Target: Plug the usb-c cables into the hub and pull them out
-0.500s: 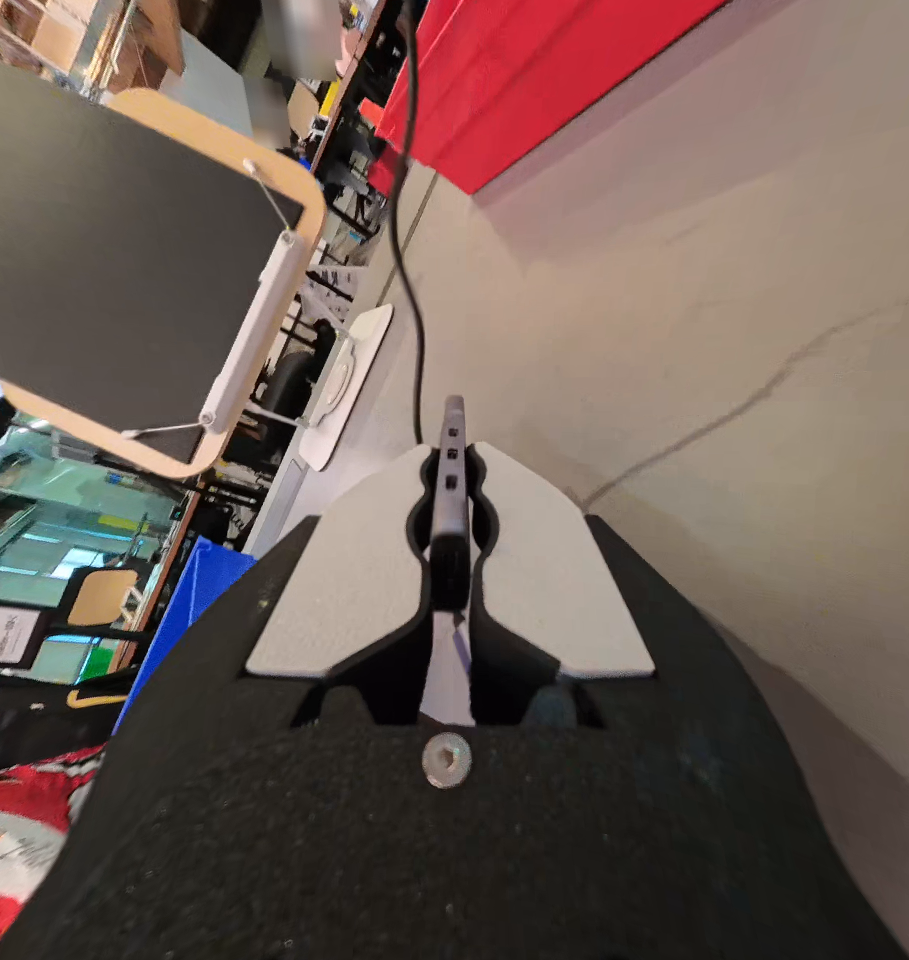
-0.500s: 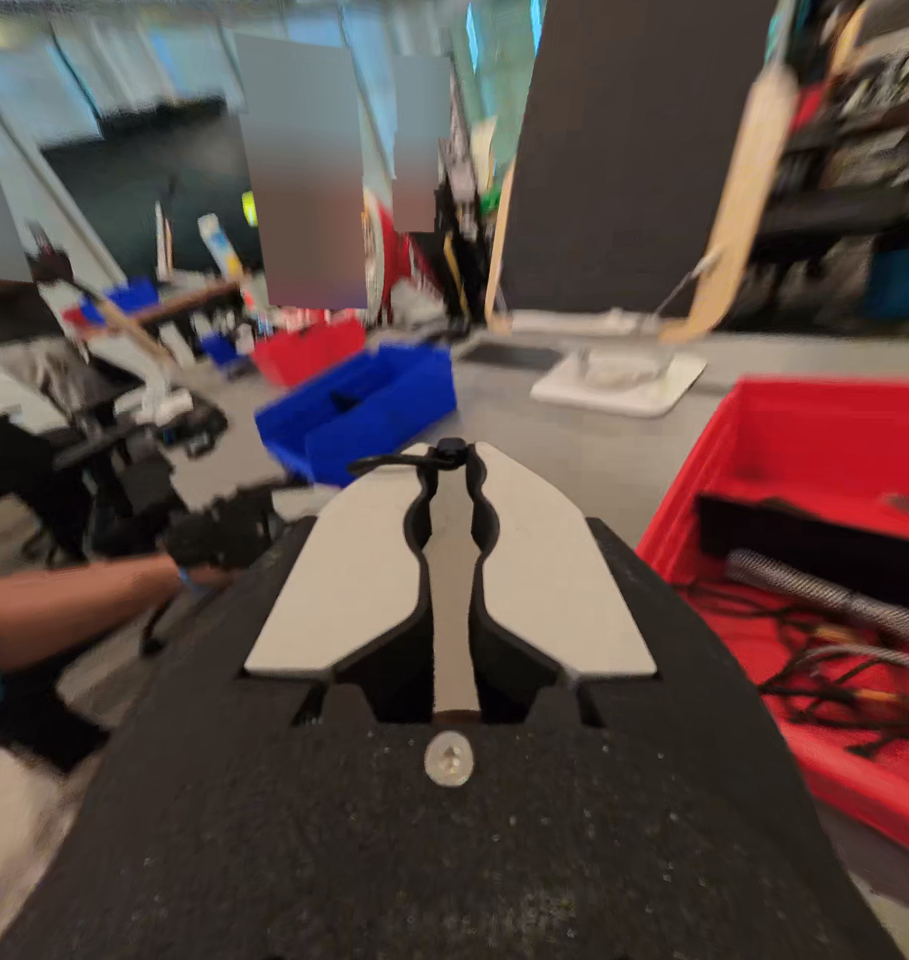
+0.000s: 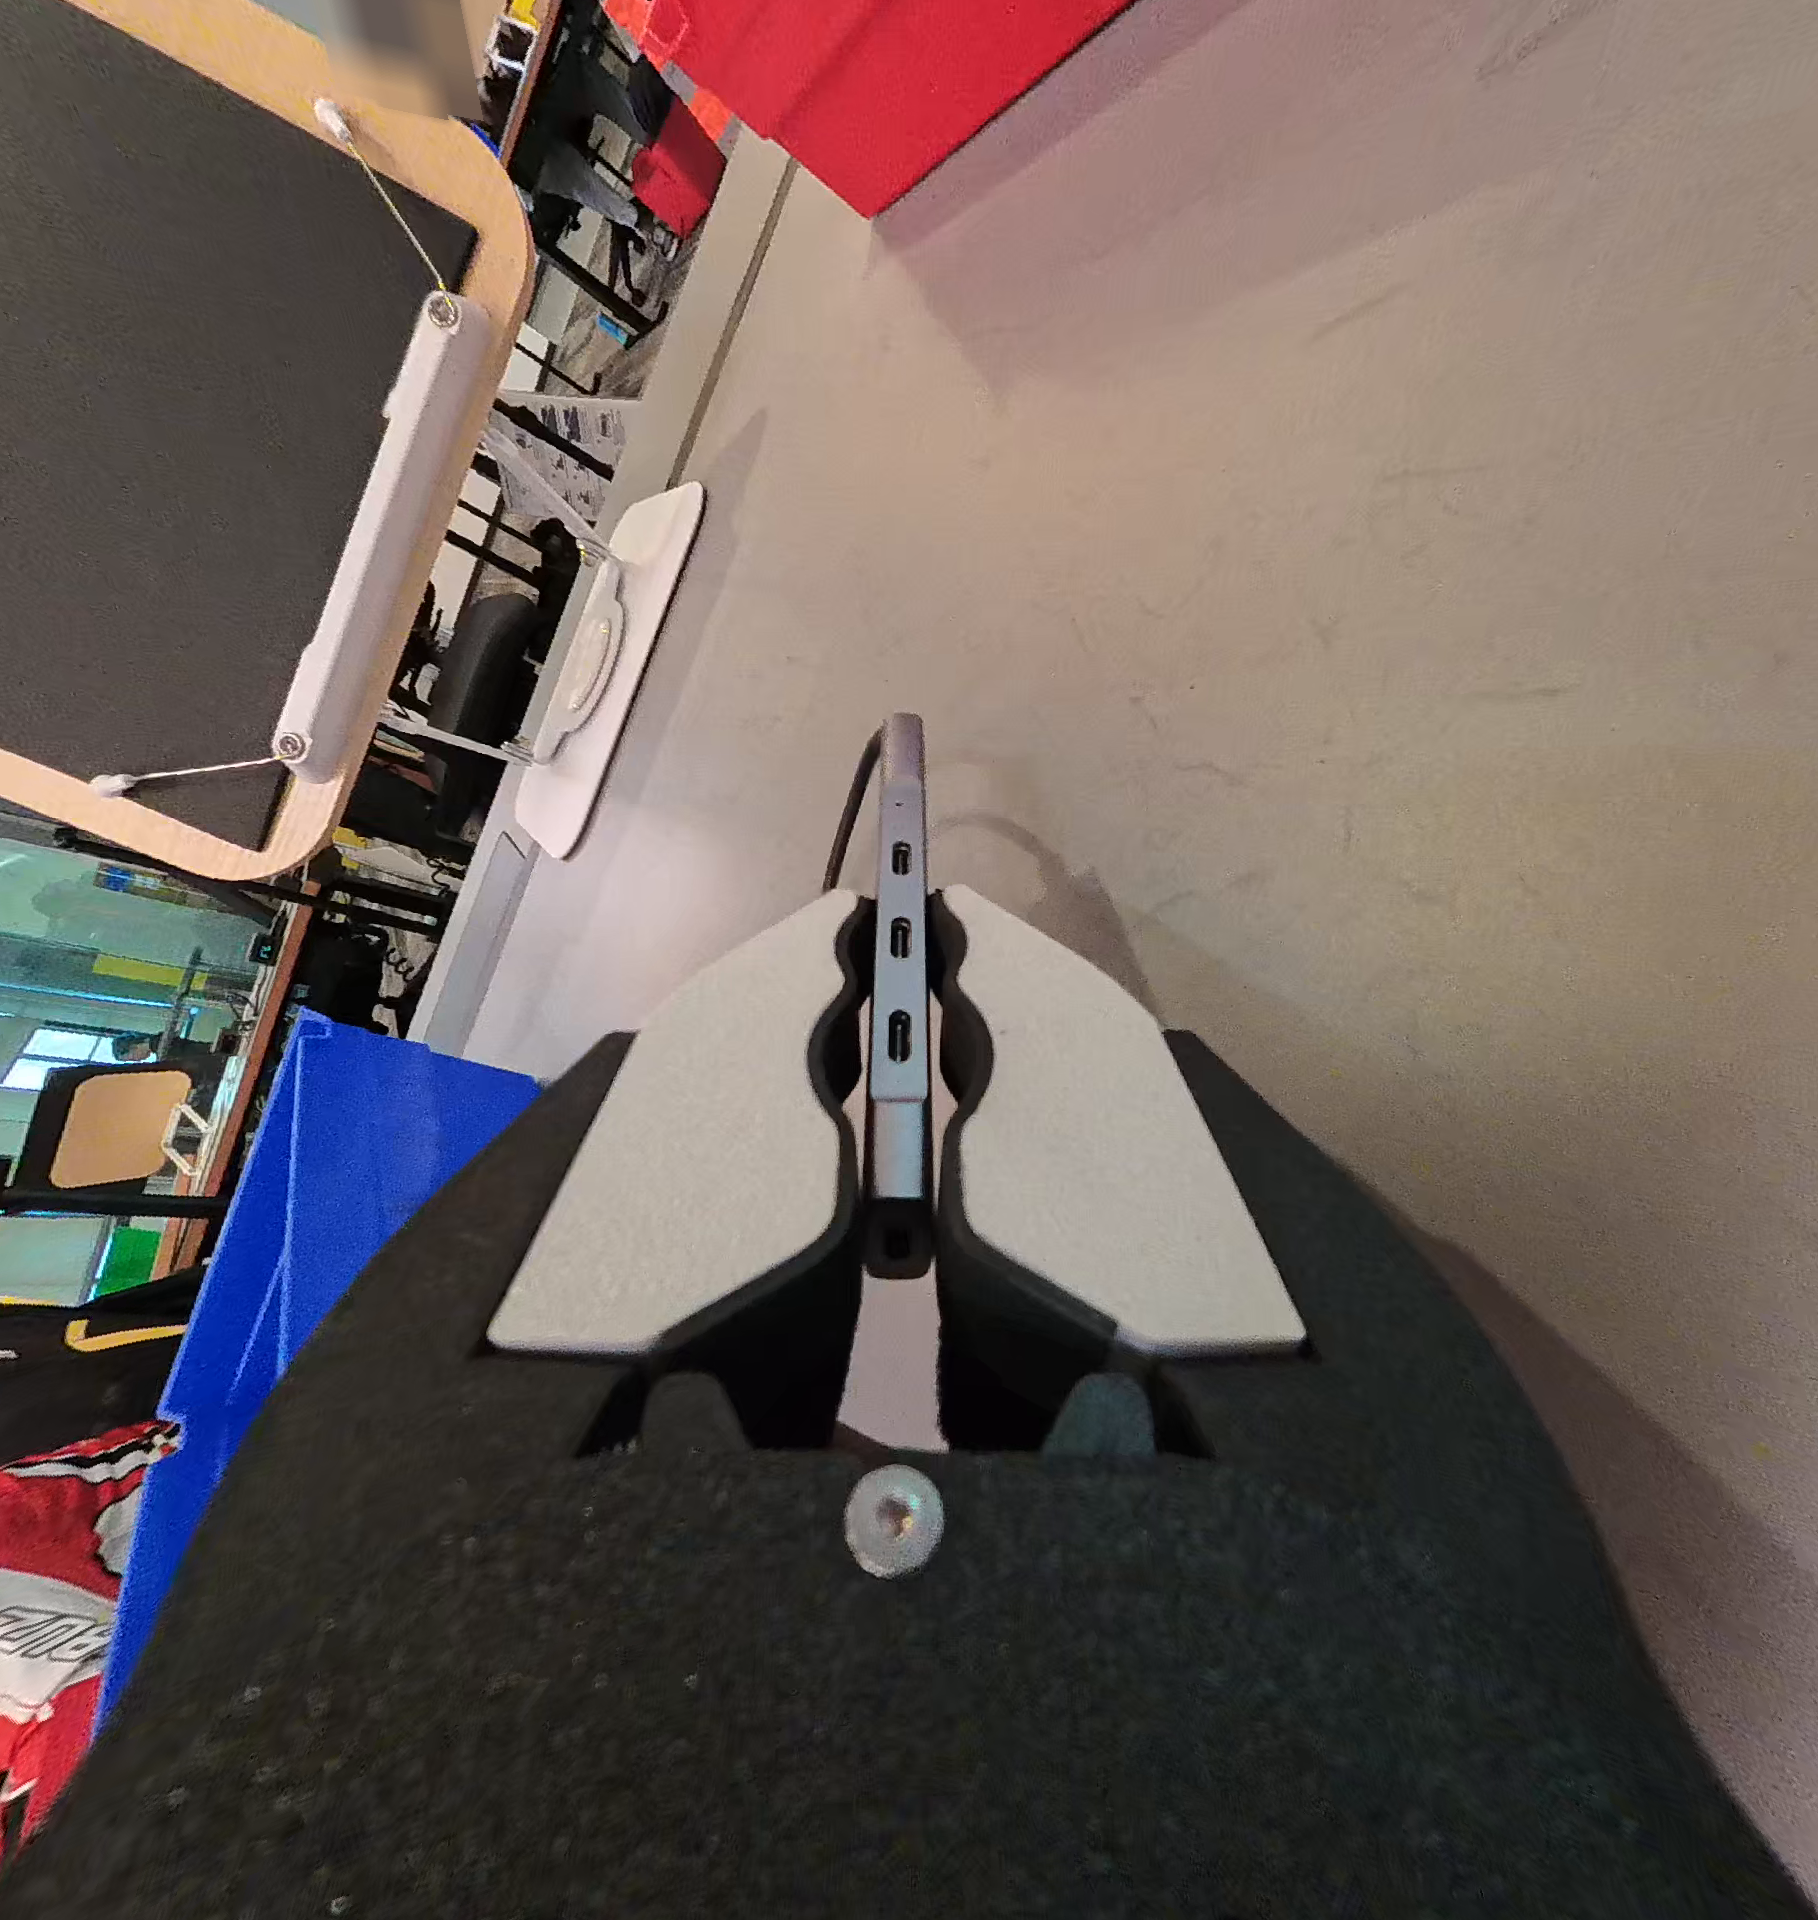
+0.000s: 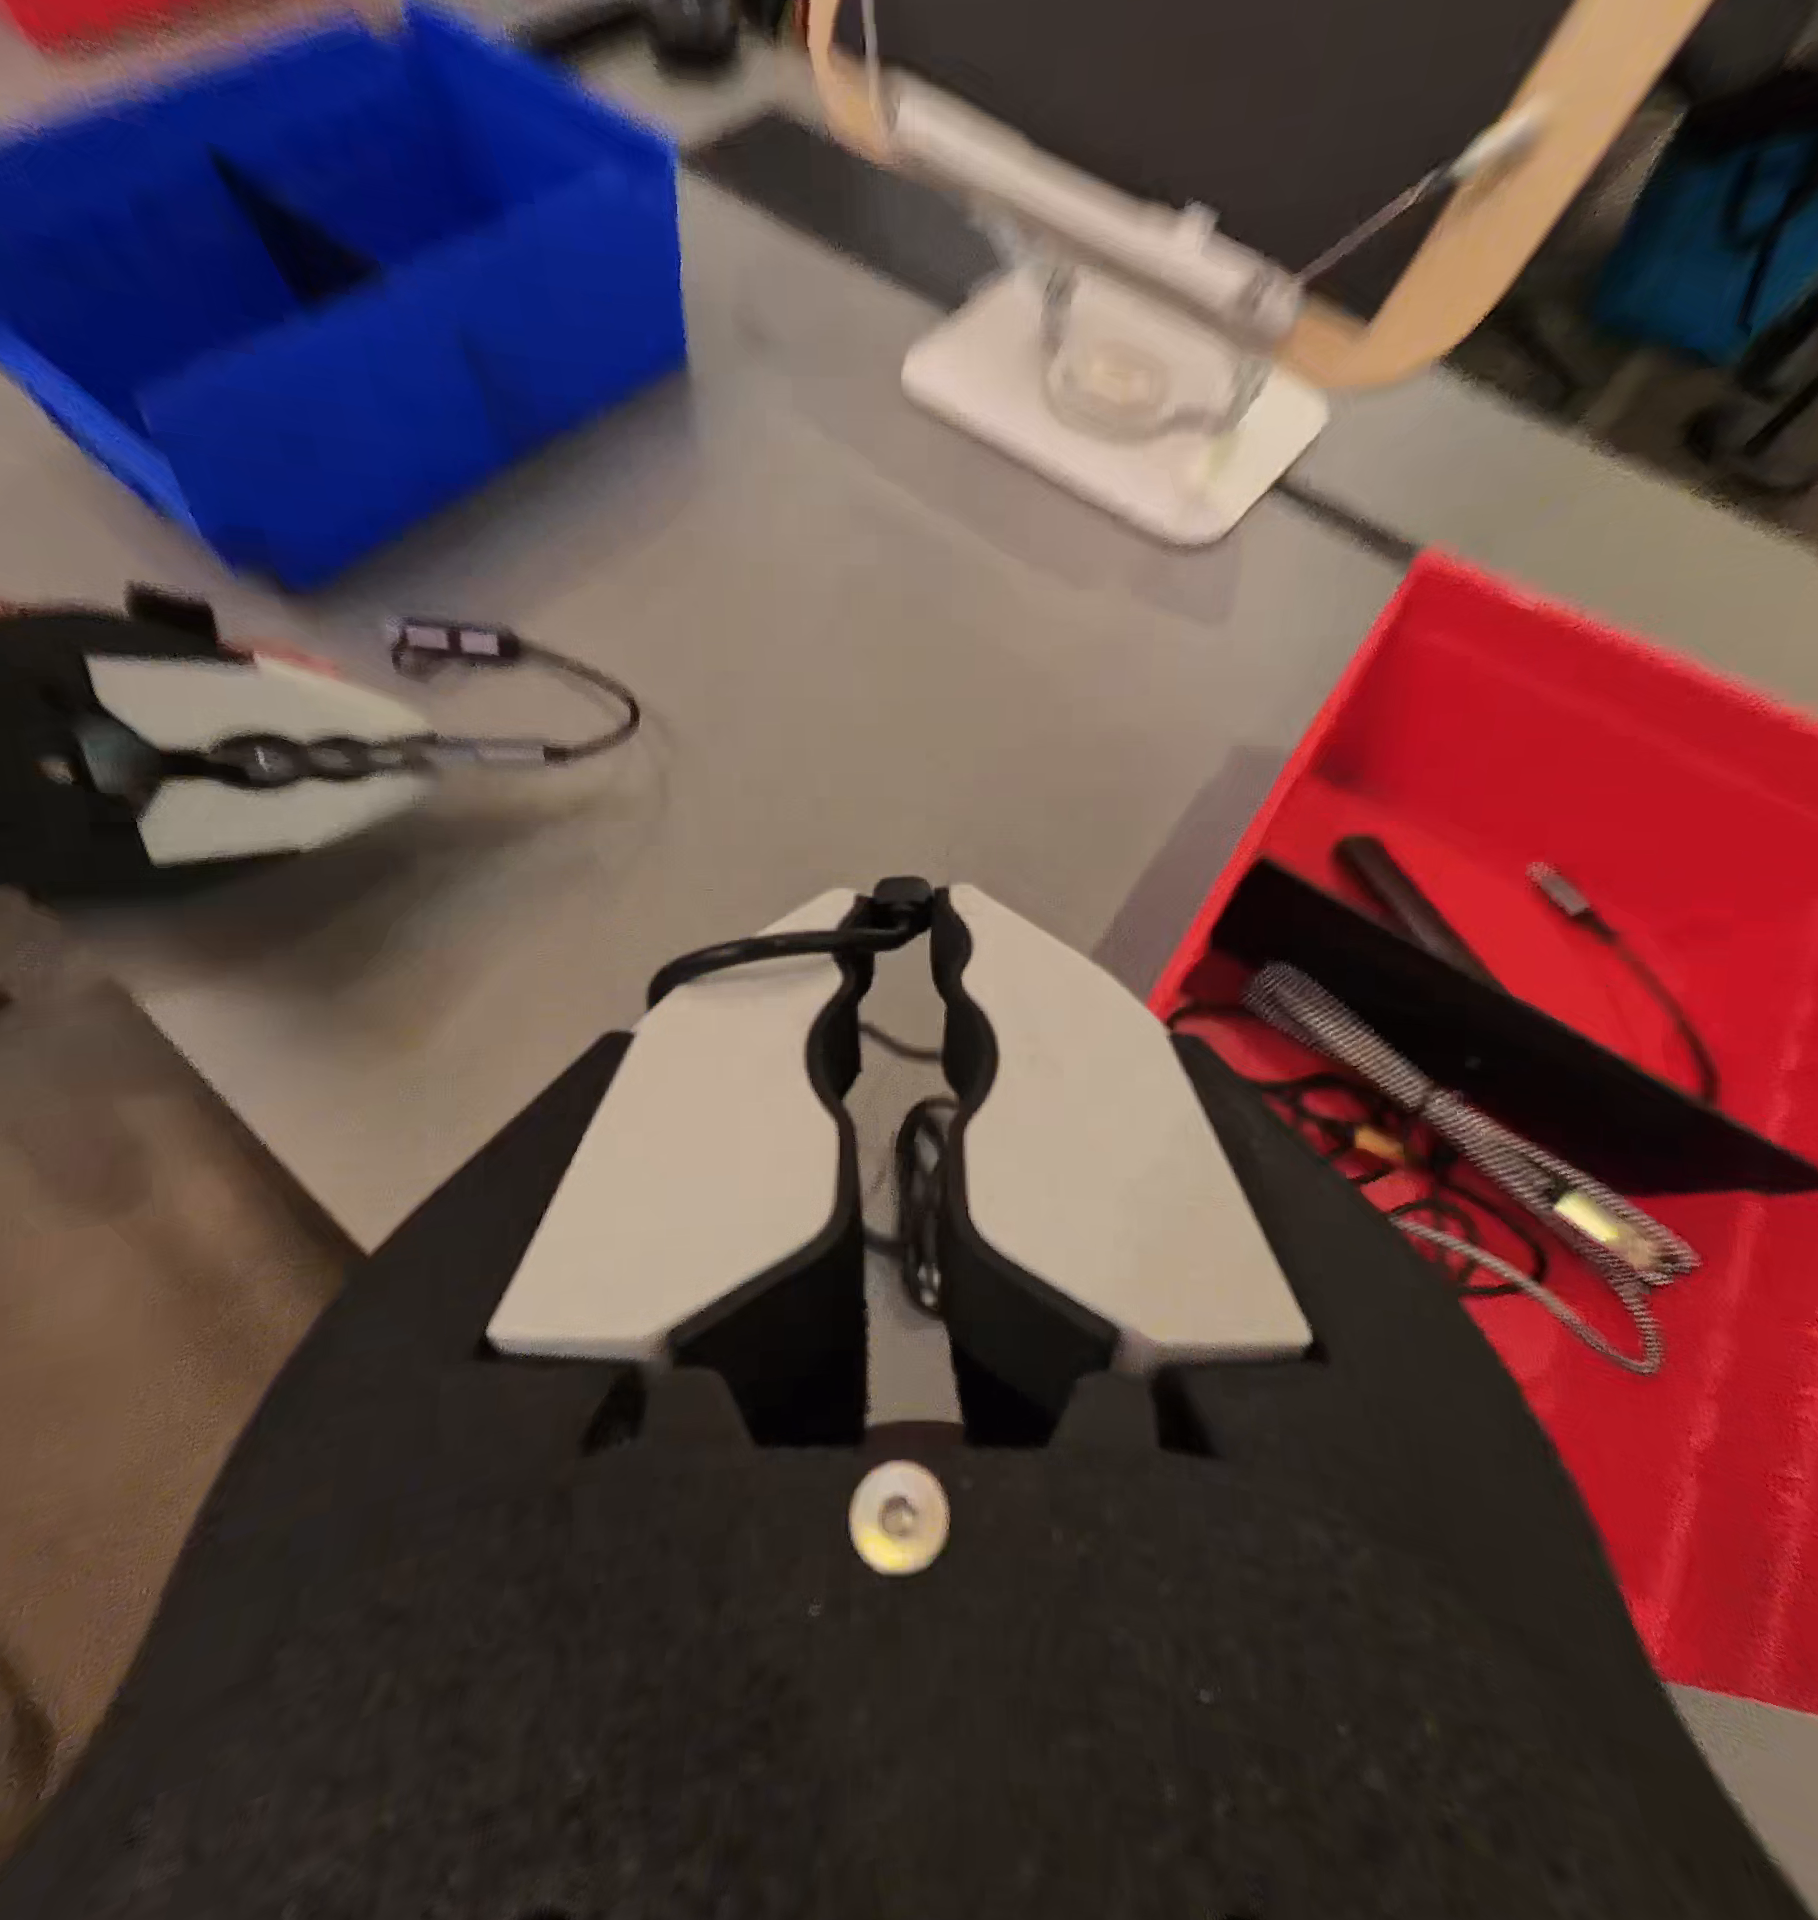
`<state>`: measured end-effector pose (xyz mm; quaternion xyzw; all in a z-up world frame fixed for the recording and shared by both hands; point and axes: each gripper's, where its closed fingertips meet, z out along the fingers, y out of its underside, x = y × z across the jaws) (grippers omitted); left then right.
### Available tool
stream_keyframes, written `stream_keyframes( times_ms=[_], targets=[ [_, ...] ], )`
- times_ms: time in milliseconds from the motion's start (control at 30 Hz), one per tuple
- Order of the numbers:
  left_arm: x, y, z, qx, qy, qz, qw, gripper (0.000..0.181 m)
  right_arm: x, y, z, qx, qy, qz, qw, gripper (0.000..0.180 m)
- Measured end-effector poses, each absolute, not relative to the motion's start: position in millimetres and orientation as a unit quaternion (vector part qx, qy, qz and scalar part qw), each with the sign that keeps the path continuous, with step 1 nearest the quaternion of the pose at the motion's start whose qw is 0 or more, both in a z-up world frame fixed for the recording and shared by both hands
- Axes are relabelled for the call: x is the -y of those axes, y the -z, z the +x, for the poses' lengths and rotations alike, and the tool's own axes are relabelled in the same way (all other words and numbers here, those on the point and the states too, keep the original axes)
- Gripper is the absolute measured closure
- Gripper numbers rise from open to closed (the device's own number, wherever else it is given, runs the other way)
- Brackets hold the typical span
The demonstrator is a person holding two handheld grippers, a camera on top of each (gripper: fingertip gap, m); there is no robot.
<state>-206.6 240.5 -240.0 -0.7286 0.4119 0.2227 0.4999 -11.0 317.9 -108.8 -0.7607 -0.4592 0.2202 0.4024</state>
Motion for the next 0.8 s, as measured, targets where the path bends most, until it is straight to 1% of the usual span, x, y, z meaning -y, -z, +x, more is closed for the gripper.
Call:
stream_keyframes(
  times_ms=[67, 133, 167, 267, 333, 433, 500, 633, 667, 733, 800],
  targets=[
    [-238.9, 238.8, -204.9, -0.417, -0.226, -0.725, 0.5, 0.172, -303.3, 148.0, -17.6, 0.513, -0.207, -0.773, 0.311, 0.17],
    [-237.5, 237.9, -201.5, -0.421, -0.225, -0.721, 0.502, 0.172, -304.7, 177.2, -14.6, 0.568, -0.13, -0.765, 0.275, 0.17],
    [-236.9, 238.5, -199.5, -0.424, -0.224, -0.72, 0.501, 0.172, -303.5, 190.7, -11.0, 0.601, -0.096, -0.755, 0.243, 0.17],
    [-235.2, 241.7, -194.3, -0.435, -0.221, -0.718, 0.497, 0.172, -290.0, 220.2, -2.8, 0.684, -0.041, -0.715, 0.14, 0.17],
    [-234.0, 242.9, -191.6, -0.44, -0.22, -0.717, 0.494, 0.172, -292.2, 234.7, 2.5, 0.703, 0.009, -0.703, 0.104, 0.166],
    [-231.9, 242.5, -186.7, -0.446, -0.216, -0.714, 0.494, 0.172, -307.5, 253.0, 3.6, 0.716, 0.084, -0.684, 0.113, 0.143],
    [-229.9, 242.7, -184.7, -0.451, -0.216, -0.712, 0.493, 0.172, -314.0, 263.8, 6.6, 0.716, 0.12, -0.679, 0.11, 0.122],
    [-227.6, 245.2, -181.3, -0.46, -0.214, -0.709, 0.49, 0.172, -318.8, 272.7, 10.5, 0.704, 0.147, -0.689, 0.089, 0.137],
    [-227.5, 245.7, -180.4, -0.463, -0.213, -0.709, 0.488, 0.172, -317.7, 277.9, 13.4, 0.7, 0.147, -0.695, 0.07, 0.137],
    [-227.0, 245.7, -180.1, -0.464, -0.212, -0.708, 0.488, 0.172, -319.9, 282.2, 22.1, 0.69, 0.16, -0.704, 0.044, 0.154],
    [-226.7, 245.6, -179.1, -0.465, -0.211, -0.708, 0.487, 0.172, -319.2, 283.9, 25.9, 0.691, 0.155, -0.705, 0.024, 0.158]
  ],
)
